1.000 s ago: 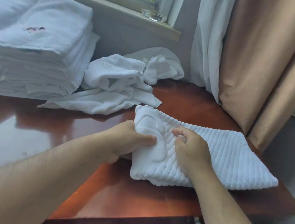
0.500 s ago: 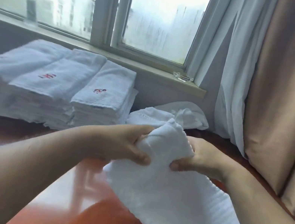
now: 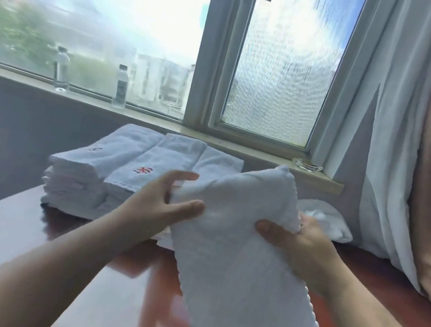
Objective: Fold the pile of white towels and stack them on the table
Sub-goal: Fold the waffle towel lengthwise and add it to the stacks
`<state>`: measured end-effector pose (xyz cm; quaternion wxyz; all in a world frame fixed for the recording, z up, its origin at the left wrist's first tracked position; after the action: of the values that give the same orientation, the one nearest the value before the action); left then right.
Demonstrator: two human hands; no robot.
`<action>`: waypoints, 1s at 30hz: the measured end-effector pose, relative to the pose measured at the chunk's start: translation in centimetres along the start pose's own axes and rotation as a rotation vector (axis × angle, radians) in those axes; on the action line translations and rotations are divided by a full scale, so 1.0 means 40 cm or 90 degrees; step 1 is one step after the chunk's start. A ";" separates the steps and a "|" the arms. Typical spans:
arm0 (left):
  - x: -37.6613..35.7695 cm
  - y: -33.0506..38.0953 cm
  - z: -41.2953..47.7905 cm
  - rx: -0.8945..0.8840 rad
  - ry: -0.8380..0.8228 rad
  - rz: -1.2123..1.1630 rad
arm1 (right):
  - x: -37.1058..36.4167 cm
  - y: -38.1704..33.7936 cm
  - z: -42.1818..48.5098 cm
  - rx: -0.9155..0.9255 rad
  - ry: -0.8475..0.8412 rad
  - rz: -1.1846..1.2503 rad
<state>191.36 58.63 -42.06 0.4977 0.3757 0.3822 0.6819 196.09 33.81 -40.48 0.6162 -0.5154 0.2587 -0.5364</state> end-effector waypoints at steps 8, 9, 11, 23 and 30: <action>0.072 -0.073 -0.053 0.161 -0.071 -0.209 | -0.129 -0.061 0.067 0.024 0.148 0.242; 0.080 -0.085 -0.065 0.187 -0.097 -0.216 | -0.156 -0.065 0.085 0.019 0.160 0.275; 0.114 -0.107 -0.083 0.212 -0.107 -0.233 | -0.212 -0.075 0.124 0.009 0.174 0.324; 0.432 -0.226 -0.016 0.261 -0.065 -0.136 | -0.522 -0.062 0.413 -0.058 0.134 0.351; 0.609 -0.235 0.166 0.237 -0.038 -0.121 | -0.644 -0.025 0.682 -0.141 0.099 0.343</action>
<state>195.55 85.14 -44.44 0.4928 0.4439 0.5202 0.5380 211.96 67.58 -36.45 0.6549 -0.4494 0.4893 -0.3602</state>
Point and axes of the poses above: each hand's wrist, its own z-axis towards the middle knuckle, its own x-axis out of the back of the hand, y = z × x, the point moved 7 cm from there along z, towards the middle knuckle, and after that the axes turned 5 degrees about y, right-handed, at the moved point
